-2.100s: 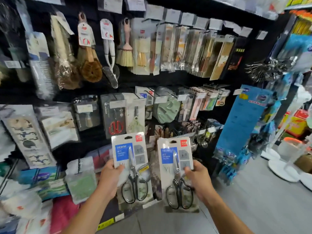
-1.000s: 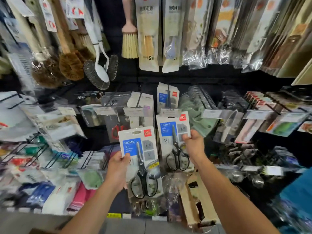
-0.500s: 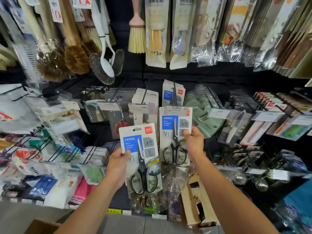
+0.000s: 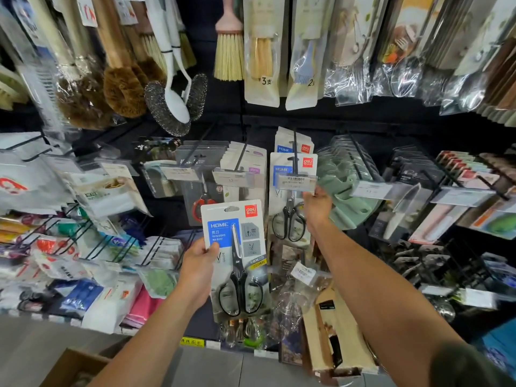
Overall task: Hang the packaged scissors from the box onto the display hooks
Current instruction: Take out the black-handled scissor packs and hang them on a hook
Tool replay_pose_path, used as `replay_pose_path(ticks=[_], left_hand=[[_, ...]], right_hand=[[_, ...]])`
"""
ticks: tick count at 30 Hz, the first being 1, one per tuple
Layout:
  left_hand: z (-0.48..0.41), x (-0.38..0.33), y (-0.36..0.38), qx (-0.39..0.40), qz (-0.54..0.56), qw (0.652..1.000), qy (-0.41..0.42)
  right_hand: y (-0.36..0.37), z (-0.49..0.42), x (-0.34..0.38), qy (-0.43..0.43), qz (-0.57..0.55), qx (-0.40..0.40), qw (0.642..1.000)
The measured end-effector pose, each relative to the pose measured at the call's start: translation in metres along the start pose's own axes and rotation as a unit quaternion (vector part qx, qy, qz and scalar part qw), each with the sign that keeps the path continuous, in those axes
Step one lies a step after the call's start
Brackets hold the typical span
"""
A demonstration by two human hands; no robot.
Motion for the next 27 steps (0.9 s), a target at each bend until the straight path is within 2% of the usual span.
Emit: replay_pose_path(ticks=[3,6,8,11,14,20,22,24,27], left_hand=[[-0.001,0.002,0.000,0.000,-0.004,1.000,0.002],[-0.001,-0.001,0.005,0.003,-0.016,1.000,0.001],[-0.003,0.000,0.010,0.002,-0.031,0.999,-0.017],[-0.010,0.003,0.021,0.013,-0.056,0.997,-0.044],[-0.018,0.003,0.031,0.022,-0.060,0.996,-0.063],[-0.024,-0.006,0.043,0.026,-0.076,0.994,-0.079],[-0.026,-0.010,0.049,0.044,-0.063,0.993,-0.090],[-0.029,-0.014,0.054,0.062,-0.070,0.990,-0.105],[-0.034,-0.018,0.064,0.092,-0.074,0.987,-0.107]], right_hand=[[0.007,-0.021,0.000,0.022,0.061,-0.008,0.998],[0.010,-0.032,0.004,0.053,0.122,0.041,0.990],[0.014,-0.025,0.014,0.054,0.153,0.055,0.985],[0.005,-0.059,-0.003,0.040,0.182,0.019,0.982],[-0.009,-0.088,-0.030,0.035,0.204,0.038,0.978],[-0.024,-0.015,-0.008,0.040,0.263,0.101,0.959],[-0.035,0.004,-0.014,0.025,0.336,0.136,0.932],[-0.048,0.022,-0.023,-0.004,0.444,0.185,0.877],[-0.067,0.046,-0.046,0.010,0.565,0.258,0.784]])
Point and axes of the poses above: each hand's wrist, its own z-axis away from the middle knuckle, its own y-axis out of the palm, x = y × z, the point moved 5 cm from there along -z, towards the middle knuckle, and after that the axes turned 15 degrees about -z, right-handed, at the moved point
